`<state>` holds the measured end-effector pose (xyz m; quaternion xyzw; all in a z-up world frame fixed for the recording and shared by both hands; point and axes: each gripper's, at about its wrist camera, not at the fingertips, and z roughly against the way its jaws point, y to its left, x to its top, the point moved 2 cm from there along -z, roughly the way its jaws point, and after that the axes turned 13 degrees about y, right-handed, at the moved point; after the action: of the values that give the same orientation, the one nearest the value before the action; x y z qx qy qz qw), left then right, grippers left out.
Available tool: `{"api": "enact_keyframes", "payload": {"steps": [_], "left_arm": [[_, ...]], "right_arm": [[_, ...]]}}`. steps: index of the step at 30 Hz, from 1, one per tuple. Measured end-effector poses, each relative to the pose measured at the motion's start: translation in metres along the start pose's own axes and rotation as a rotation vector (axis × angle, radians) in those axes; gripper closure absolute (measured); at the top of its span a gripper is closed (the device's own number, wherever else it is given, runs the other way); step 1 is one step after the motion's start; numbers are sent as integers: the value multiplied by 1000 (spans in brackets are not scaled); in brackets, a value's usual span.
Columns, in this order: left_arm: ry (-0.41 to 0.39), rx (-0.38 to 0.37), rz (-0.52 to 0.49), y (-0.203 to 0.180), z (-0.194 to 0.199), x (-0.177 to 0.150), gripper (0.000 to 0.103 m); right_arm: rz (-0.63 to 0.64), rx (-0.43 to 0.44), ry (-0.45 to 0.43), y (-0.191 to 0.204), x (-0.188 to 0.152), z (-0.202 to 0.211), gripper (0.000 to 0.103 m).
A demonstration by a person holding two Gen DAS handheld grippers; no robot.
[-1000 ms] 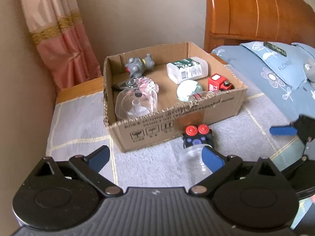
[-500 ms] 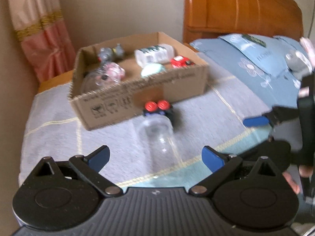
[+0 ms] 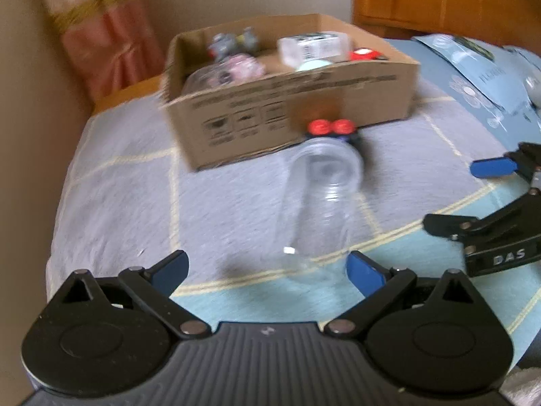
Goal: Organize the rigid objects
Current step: 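Withdraw both tools toward the clear jar and black cube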
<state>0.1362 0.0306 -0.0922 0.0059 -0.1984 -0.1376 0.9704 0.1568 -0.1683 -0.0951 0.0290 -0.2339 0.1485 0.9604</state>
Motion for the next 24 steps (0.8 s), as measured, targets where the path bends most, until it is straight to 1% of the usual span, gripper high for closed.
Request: {"api": "enact_keyframes", "payload": {"steps": [3, 7, 15, 19, 24], "left_arm": [[11, 5, 51, 16, -4, -5, 4], [14, 13, 113, 34, -8, -5, 4], [-4, 27, 179, 59, -12, -5, 4], [-8, 29, 199, 67, -15, -1, 4], [-29, 38, 220, 77, -16, 4, 4]], "right_arm": [[1, 5, -2, -1, 9, -3, 0], [-34, 51, -39, -1, 28, -1, 0], [-89, 107, -75, 13, 71, -4, 0], [-106, 97, -62, 26, 88, -14, 0], [-131, 81, -44, 34, 93, -25, 0]]}}
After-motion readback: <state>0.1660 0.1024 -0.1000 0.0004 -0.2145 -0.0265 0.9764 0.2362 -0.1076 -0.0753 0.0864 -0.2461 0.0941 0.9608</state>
